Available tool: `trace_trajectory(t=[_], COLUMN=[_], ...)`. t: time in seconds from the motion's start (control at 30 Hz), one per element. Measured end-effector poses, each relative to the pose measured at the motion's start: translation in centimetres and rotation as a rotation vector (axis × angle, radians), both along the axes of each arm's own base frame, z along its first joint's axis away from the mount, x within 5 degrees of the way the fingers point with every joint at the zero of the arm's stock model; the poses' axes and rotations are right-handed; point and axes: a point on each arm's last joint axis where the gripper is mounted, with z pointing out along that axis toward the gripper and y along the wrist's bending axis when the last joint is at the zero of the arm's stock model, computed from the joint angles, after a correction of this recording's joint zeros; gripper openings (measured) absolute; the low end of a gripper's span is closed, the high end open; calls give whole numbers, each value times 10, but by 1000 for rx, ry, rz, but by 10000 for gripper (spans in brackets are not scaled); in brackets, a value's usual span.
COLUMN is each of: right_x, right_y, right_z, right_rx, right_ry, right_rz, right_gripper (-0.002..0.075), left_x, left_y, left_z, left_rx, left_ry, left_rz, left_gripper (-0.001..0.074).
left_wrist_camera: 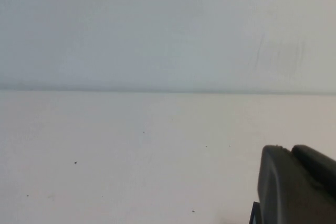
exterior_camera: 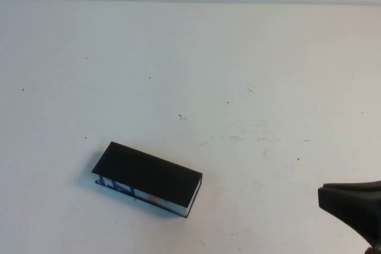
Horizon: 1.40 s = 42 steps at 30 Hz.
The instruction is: Return glasses to glasses case
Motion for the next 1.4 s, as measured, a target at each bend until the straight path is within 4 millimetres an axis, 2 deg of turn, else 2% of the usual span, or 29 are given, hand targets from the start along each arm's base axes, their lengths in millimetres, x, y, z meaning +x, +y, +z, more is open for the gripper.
trace_trajectory(t=[0.13, 0.37, 0.53, 0.6, 0.7, 0.8, 0.87, 1.07, 1.2, 1.4], right_x=[-3, -2, 3, 4, 1, -9, -17, -37, -40, -40], right_y=[-6, -11, -17, -26, -52, -77, -86, -91, -89, -89], right_z=[-24, -48, -63, -71, -94, -120, -131, -140, -151, -152], right_rx=[28, -48, -42, -7, 7, -6, -4, -1, -44, -45], right_ry=[-27, -45, -173, -233, -296, -335, -369, -395, -293, -280], right_rz=[-43, -54, -108, -186, -377, -584, -677, -744, -722, -719], right_gripper=[-11, -11, -11, -11, -11, -11, -11, -11, -11, -11], left_x=[0, 0, 0, 0, 0, 0, 0, 0, 0, 0], left_y=[0, 0, 0, 0, 0, 0, 0, 0, 0, 0], left_z=[0, 0, 0, 0, 0, 0, 0, 0, 0, 0], left_rx=[0, -3, -3, -3, -3, -3, -3, -5, -5, -5], left_ry=[0, 1, 1, 1, 1, 1, 0, 1, 0, 0], left_rz=[0, 0, -1, -1, -1, -1, 1, 1, 2, 4], left_gripper=[-4, -4, -4, -4, -4, -4, -4, -4, -4, -4])
